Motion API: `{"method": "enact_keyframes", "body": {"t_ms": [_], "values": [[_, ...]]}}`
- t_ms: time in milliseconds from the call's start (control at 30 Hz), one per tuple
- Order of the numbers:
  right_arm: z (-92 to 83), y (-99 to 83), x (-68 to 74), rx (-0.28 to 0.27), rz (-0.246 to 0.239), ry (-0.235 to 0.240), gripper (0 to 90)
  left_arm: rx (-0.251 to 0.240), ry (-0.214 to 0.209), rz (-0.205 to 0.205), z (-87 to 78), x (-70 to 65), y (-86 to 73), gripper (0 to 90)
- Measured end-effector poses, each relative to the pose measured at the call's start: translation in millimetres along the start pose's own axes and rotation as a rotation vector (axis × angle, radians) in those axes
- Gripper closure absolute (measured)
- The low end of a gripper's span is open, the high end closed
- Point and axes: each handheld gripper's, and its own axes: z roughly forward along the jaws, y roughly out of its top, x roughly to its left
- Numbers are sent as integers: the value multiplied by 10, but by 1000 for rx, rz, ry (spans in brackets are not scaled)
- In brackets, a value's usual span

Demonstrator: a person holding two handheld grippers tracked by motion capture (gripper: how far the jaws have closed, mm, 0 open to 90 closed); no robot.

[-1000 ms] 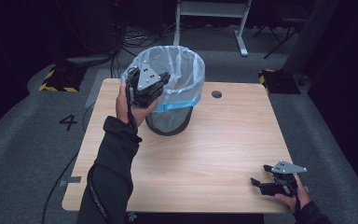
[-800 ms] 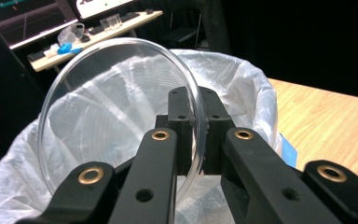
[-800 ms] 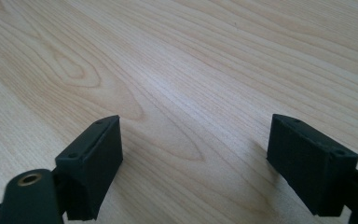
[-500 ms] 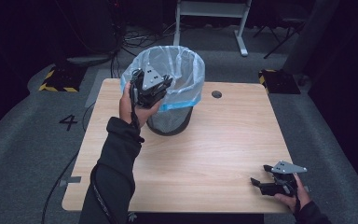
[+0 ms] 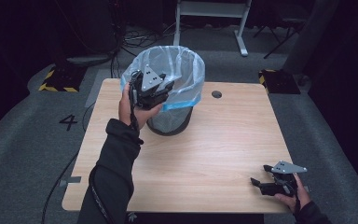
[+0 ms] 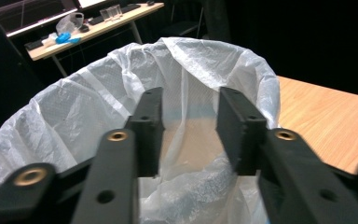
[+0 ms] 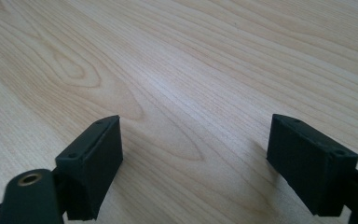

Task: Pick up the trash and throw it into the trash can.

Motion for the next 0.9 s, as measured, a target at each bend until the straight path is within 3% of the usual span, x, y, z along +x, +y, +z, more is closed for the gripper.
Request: {"method": "enact_keyframes", "body": {"t_ms": [167,267,467,600,700,767,900], "values": [[0,0,0,0,-1,-1,182,-23,28,-28,-33,-49,-10,378],[0,0,2,0,2,0,182,-14,5,-26,-52,-60,-19,339],[0,0,-1,0,0,0,181,-32,31,-30,-111,-132,-48,248],[0,0,0,0,0,0,181,-43,16,-46,-181,-165,-59,168],[-1,1,6,-1,4,0,186,-40,-13,-30,-218,-224,-75,167],[-5,-1,9,0,-1,0,186,-26,-26,8,-258,-247,-92,157],[-1,-1,0,0,-1,1,181,-28,-15,38,-350,-314,-137,157]]}}
